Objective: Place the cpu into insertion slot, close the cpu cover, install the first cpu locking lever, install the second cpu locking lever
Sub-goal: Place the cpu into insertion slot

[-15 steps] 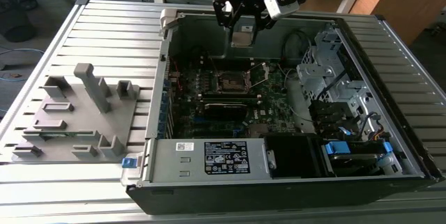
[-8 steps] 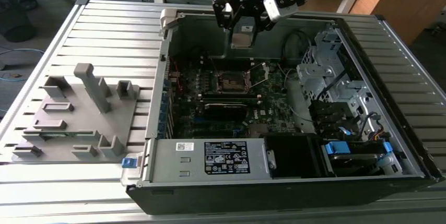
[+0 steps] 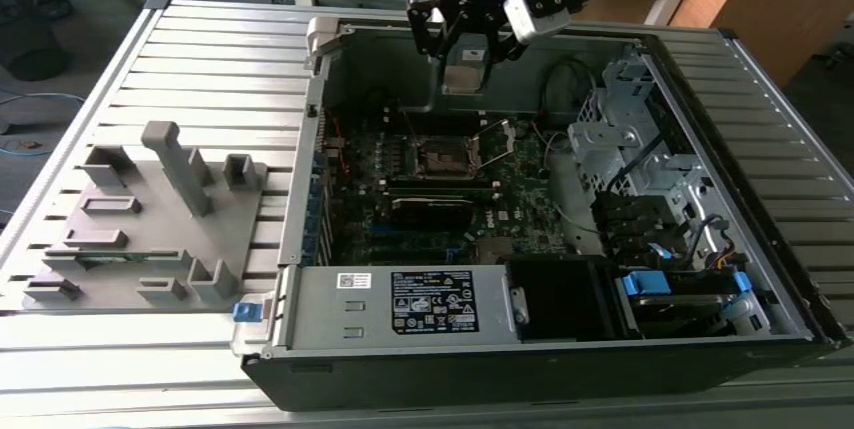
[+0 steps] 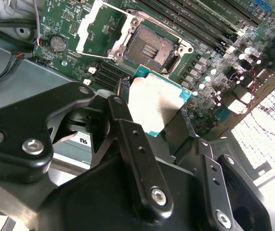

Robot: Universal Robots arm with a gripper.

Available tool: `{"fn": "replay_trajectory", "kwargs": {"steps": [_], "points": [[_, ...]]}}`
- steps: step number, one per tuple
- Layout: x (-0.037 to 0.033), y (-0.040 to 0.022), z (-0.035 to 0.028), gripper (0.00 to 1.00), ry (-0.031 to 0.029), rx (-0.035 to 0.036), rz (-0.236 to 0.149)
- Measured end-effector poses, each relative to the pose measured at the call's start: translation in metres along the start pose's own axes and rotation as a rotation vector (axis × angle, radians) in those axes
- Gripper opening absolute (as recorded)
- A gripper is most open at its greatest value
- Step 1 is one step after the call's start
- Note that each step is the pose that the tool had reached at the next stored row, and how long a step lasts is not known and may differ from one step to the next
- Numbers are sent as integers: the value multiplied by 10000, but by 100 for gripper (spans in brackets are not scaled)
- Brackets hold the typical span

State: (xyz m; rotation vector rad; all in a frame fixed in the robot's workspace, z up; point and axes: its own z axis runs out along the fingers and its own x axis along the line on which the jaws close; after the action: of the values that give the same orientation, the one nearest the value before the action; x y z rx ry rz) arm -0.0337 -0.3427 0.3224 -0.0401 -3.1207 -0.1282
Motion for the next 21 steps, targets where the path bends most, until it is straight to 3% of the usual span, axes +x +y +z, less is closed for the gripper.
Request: {"fn": "replay_trajectory", "kwargs": {"steps": [11, 21], "points": [[-1, -5, 55, 54, 1, 1, 0], [-4, -17, 202, 54, 1, 1, 0]]}}
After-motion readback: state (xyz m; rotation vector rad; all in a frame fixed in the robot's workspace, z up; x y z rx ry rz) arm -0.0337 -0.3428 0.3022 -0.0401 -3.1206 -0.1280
